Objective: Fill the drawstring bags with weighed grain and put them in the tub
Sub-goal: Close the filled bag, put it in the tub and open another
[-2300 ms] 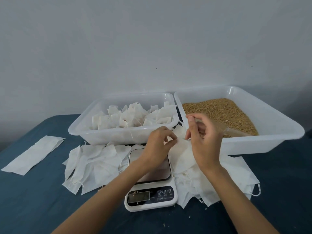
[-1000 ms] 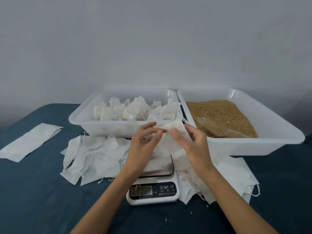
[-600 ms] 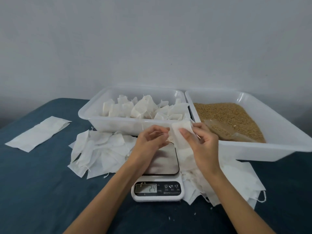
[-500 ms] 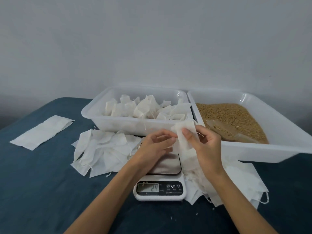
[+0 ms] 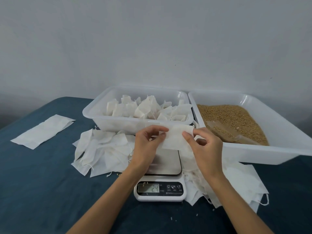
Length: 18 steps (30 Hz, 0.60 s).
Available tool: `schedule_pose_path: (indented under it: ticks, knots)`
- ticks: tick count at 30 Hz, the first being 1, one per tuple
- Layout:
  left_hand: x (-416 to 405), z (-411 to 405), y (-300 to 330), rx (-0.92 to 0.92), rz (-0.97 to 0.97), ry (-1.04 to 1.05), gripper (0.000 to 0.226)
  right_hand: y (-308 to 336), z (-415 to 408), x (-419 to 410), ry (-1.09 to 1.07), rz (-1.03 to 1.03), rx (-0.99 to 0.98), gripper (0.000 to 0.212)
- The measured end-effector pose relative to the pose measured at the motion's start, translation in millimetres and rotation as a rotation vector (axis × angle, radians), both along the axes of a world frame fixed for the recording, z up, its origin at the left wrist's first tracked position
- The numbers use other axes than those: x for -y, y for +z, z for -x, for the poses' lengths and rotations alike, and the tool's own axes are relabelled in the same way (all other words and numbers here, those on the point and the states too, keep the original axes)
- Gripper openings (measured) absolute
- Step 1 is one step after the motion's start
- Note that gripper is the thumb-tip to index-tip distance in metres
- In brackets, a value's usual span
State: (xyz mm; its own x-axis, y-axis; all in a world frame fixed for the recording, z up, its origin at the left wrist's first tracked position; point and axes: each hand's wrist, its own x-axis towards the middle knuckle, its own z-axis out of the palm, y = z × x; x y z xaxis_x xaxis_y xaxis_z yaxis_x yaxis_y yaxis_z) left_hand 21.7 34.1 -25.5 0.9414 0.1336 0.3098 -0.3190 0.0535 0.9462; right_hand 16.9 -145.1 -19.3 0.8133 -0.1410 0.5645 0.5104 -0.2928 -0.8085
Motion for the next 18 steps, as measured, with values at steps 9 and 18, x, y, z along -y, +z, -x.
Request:
schedule_pose_path:
  ticks: [9, 18]
  knots:
    - [-3.7, -0.6, 3.1, 0.117, -0.058, 0.065, 0.034, 0.6, -1.4, 1.5, 0.116, -0.027, -0.176, 0.032]
    - [-3.4, -1.5, 5.1, 0.094, -0.045, 0.054, 0.020, 5.9, -1.1, 2.5, 0.203, -0.172, -0.183, 0.005]
